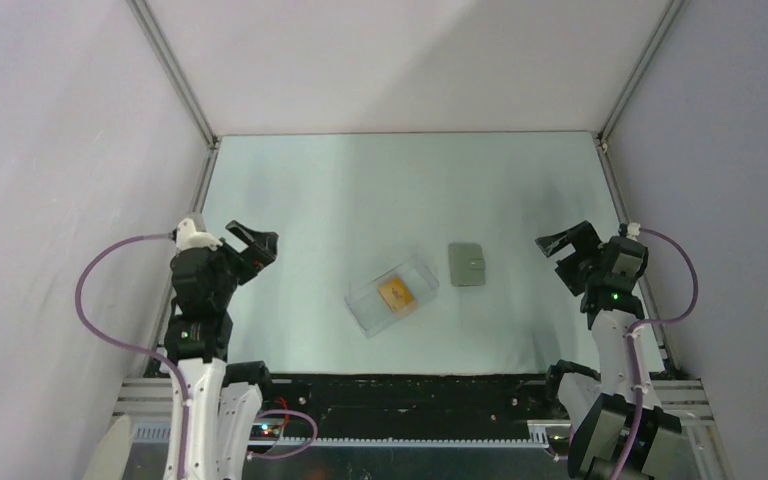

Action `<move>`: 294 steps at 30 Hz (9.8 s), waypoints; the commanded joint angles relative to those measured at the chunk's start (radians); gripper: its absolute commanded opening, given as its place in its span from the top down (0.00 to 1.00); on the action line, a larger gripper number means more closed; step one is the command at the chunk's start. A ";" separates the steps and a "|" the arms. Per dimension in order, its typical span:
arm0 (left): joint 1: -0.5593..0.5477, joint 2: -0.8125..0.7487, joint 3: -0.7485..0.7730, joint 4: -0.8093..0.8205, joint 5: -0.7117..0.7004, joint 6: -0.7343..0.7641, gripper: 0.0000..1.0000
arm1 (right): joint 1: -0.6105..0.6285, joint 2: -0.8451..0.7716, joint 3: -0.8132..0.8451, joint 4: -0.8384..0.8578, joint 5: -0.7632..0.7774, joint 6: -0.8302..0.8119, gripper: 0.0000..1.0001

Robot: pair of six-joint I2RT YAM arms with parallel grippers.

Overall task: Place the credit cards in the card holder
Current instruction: Open the card holder at the center of the board.

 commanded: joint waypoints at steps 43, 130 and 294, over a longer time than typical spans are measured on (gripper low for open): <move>-0.753 0.488 0.312 0.196 0.017 -0.231 0.02 | 0.680 0.933 0.664 -0.540 0.348 -0.306 0.46; -0.965 0.552 0.233 0.196 -0.026 -0.291 1.00 | 0.984 0.360 0.858 -0.672 0.186 -0.159 0.06; -1.085 0.429 0.285 0.243 0.850 1.198 0.84 | 0.985 0.263 0.835 -0.779 -0.848 -0.652 1.00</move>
